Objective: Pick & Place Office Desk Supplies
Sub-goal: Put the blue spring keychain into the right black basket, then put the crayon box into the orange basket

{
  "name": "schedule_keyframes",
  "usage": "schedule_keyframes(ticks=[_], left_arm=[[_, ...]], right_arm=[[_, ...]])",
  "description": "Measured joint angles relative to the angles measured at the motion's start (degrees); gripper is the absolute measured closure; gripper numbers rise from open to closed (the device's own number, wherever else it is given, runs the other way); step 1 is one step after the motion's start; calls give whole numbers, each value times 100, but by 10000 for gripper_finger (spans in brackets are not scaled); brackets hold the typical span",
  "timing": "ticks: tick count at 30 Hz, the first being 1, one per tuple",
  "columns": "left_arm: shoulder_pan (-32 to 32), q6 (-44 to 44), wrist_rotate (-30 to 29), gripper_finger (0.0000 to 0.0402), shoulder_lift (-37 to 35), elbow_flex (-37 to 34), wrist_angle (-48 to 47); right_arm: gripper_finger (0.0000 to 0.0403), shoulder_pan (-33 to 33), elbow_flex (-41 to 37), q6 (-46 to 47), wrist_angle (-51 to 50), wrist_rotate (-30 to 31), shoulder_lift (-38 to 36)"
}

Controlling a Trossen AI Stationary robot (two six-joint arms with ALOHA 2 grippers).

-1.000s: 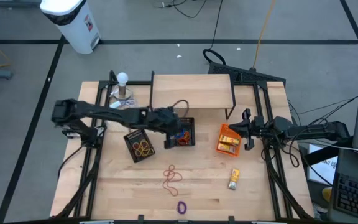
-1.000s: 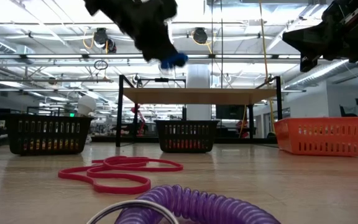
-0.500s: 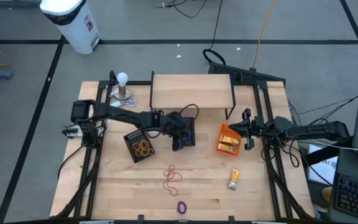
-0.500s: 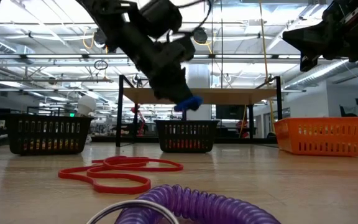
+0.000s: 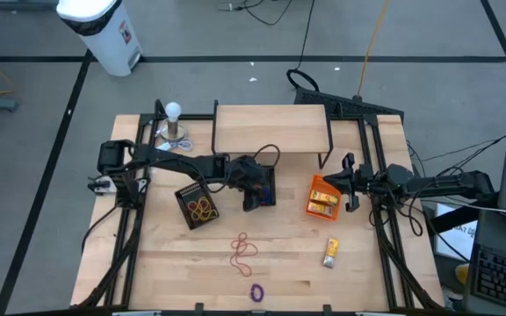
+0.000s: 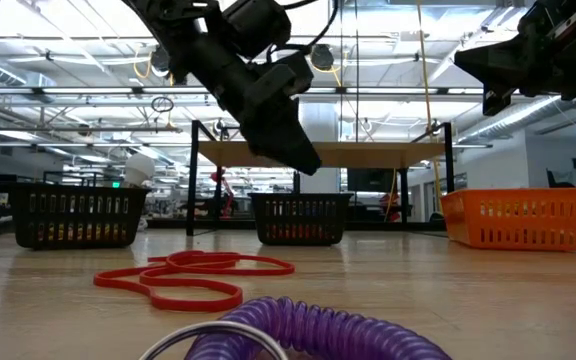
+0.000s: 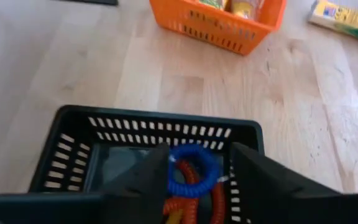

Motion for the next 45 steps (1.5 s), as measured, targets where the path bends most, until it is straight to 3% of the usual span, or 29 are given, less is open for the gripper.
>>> schedule_keyframes(ticks=[5, 10, 14, 19, 23, 26, 32, 39, 42, 45], left_arm=[[76, -116, 184, 168, -118, 2, -128], [87, 52, 222, 162, -567, -4, -522], [-103, 509, 196, 206, -1554, -4, -659], [-405, 970, 130, 309, -3126, -23, -695], [-515, 865, -522, 387, -4347, -399, -769], [-501, 669, -977, 389, -5287, -944, -838], [-603, 602, -1305, 398, -6894, -2231, -810], [-525, 1211, -528, 397, -8092, -3543, -275], [-262, 1042, -643, 397, -8402, -3850, -257], [-2, 840, -268, 399, -8646, -4177, -273]], right_arm=[[403, 0, 0, 0, -15, 0, 4], [403, 1, 0, 0, -75, 0, 28], [403, 2, 0, 0, -105, 0, 71], [403, 3, 0, 19, -103, -2, 80], [403, 4, 0, 165, -146, -9, 83], [403, 4, 0, 263, -158, -17, 109], [403, 4, 0, 330, -146, -13, 230], [403, 4, 0, 265, 48, -2, 379], [403, 4, 0, 172, 187, 0, 472], [403, 7, 0, 126, 241, 1, 582]])
